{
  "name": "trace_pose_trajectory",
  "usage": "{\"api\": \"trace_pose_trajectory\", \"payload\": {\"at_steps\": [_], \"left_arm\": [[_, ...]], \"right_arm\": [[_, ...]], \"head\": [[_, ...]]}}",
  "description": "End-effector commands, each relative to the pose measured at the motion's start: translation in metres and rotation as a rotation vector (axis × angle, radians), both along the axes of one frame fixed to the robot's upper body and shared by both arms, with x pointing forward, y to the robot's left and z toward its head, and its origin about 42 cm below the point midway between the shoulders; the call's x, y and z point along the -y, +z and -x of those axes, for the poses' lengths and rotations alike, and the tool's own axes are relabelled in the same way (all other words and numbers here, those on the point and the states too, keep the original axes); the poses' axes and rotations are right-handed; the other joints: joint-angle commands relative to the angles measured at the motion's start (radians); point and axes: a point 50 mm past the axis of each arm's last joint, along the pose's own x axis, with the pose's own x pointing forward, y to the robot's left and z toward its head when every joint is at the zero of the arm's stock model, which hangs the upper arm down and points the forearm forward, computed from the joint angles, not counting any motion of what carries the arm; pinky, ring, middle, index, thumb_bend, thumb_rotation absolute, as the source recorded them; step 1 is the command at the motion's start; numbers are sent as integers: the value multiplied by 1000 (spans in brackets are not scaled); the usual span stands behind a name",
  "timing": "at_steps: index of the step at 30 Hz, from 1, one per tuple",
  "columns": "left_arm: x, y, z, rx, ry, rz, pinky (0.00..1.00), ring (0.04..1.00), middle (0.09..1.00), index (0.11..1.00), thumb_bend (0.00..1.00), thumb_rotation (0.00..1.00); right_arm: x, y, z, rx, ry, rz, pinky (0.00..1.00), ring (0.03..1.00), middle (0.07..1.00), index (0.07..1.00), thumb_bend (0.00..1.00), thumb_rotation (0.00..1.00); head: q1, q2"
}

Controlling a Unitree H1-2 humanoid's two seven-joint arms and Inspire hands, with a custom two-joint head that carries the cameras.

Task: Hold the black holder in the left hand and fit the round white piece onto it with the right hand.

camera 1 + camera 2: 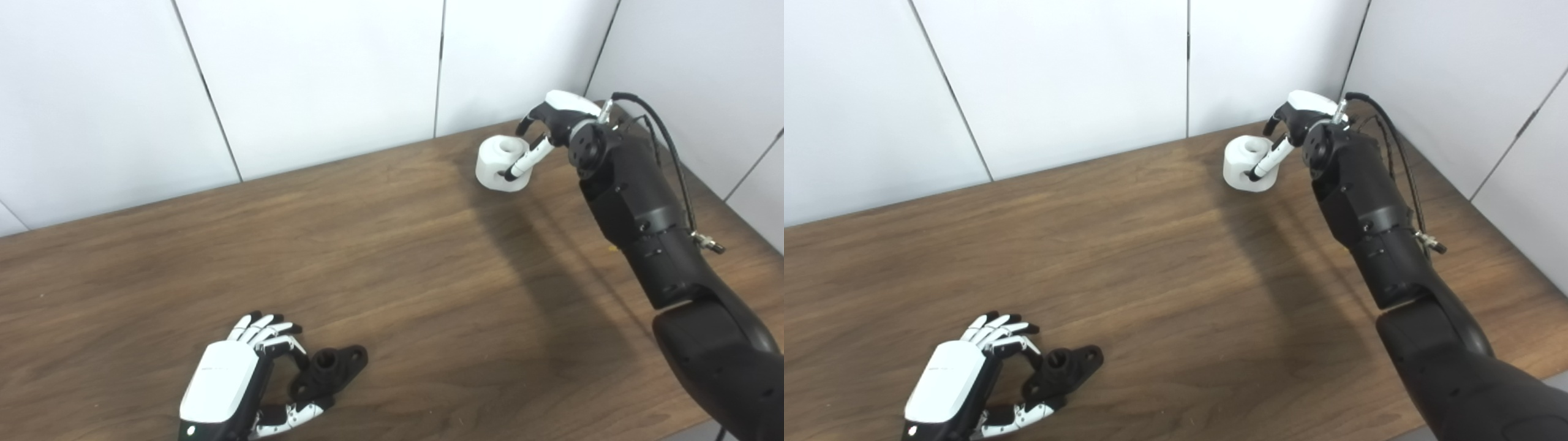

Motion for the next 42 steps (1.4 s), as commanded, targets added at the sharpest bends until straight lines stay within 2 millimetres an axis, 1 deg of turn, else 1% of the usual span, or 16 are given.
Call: {"api": "trace_pose_trajectory", "payload": {"at_steps": [1,19,32,33,34,35,38,42], "left_arm": [[-5,-3,2,-11,0,-50,926,863,771,486,521,45],[-6,-3,0,-9,6,-50,936,863,771,486,521,45],[-7,-3,0,-11,7,-57,934,865,776,486,521,46],[-7,-3,0,-11,7,-54,933,864,775,486,521,46],[-7,-3,0,-11,7,-52,934,865,776,486,521,45],[-7,-3,0,-11,6,-51,935,865,776,486,521,45],[-7,-3,0,-10,7,-52,933,863,775,486,521,45],[-6,-4,0,-8,3,-51,935,861,773,486,521,45]], "right_arm": [[7,32,-1,71,-7,57,1000,1000,945,718,883,282],[4,30,-4,51,10,75,1000,1000,942,672,867,259],[10,29,-1,82,5,52,1000,1000,899,595,822,222],[10,29,-1,98,2,41,1000,1000,894,544,677,185],[10,29,0,110,0,34,1000,1000,887,517,603,165],[10,28,0,124,-2,26,1000,1000,883,500,557,152],[10,27,2,167,2,16,1000,998,857,486,529,139],[9,27,5,185,21,9,1000,993,844,484,525,135]], "head": [[-1,1],[2,2],[5,4],[5,4],[5,4],[5,4],[5,4],[0,6]]}}
